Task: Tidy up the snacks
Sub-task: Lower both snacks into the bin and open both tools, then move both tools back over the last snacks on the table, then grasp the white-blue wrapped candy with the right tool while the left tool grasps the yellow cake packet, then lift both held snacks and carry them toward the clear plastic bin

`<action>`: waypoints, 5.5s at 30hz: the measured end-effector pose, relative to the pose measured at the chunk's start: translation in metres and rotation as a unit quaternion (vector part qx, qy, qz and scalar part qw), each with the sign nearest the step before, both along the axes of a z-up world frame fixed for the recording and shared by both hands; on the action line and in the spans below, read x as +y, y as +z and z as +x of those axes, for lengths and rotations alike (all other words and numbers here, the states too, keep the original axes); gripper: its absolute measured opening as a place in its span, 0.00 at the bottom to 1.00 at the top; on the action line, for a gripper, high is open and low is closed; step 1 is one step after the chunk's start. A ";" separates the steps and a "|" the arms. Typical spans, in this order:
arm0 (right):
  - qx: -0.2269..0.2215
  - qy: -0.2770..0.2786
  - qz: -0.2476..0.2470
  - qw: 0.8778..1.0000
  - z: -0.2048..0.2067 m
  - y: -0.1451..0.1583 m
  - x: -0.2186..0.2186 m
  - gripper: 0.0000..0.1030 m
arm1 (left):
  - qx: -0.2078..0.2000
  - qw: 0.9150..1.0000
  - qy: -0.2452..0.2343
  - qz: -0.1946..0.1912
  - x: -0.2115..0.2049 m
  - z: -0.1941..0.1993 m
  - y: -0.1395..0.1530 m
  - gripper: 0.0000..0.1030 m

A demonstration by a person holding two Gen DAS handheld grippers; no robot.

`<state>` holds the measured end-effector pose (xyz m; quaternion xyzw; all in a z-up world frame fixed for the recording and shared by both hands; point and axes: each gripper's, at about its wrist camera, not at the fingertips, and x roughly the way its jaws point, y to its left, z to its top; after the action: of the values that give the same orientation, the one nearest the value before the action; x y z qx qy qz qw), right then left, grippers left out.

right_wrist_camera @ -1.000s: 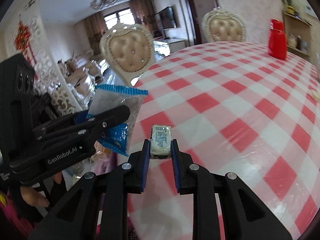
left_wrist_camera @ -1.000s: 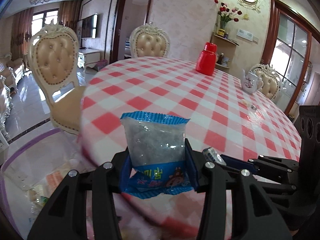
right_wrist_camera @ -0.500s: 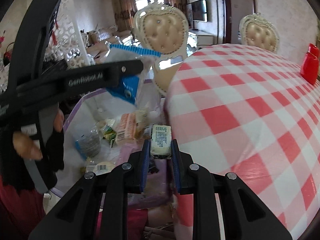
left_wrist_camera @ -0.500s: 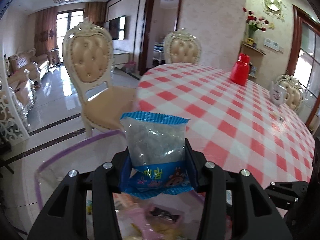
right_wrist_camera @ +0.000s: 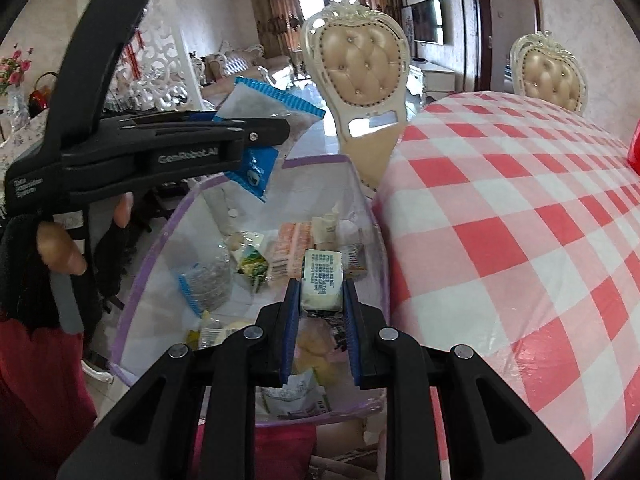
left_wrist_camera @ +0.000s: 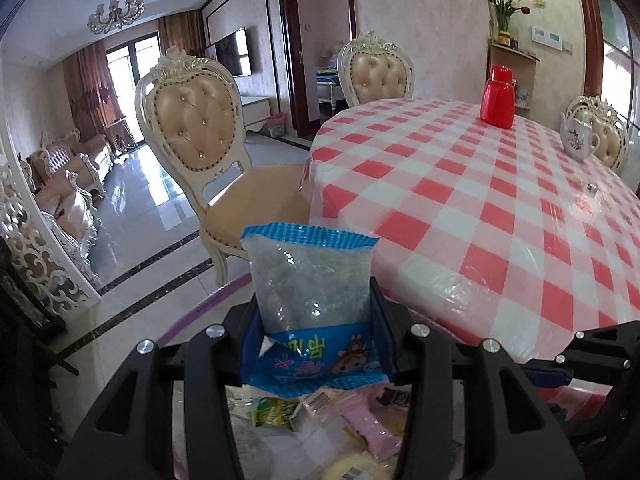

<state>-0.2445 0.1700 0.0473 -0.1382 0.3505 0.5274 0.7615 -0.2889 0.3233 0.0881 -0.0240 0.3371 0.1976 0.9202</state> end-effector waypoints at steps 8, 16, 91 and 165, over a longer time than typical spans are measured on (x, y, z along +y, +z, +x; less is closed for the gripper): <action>0.024 0.037 0.039 0.998 -0.011 0.007 0.001 0.59 | 0.020 0.996 0.057 0.061 0.004 -0.007 0.008 0.87; -0.022 -0.054 0.076 0.995 0.032 0.032 -0.067 0.71 | -0.106 0.992 0.069 0.005 -0.036 0.000 0.050 0.98; 0.040 -0.498 0.029 0.866 0.346 -0.008 -0.442 0.32 | 0.127 0.892 -0.433 -0.027 -0.471 0.570 -0.081 0.35; -0.022 -0.381 0.032 0.924 0.121 0.009 -0.280 0.32 | -0.006 0.969 -0.233 -0.077 -0.273 0.124 -0.024 0.35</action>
<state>-0.1239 -0.1098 0.0560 0.0184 0.3425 0.2052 0.9166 -0.1648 0.0504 0.0638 -0.0168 0.3425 -0.0492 0.9381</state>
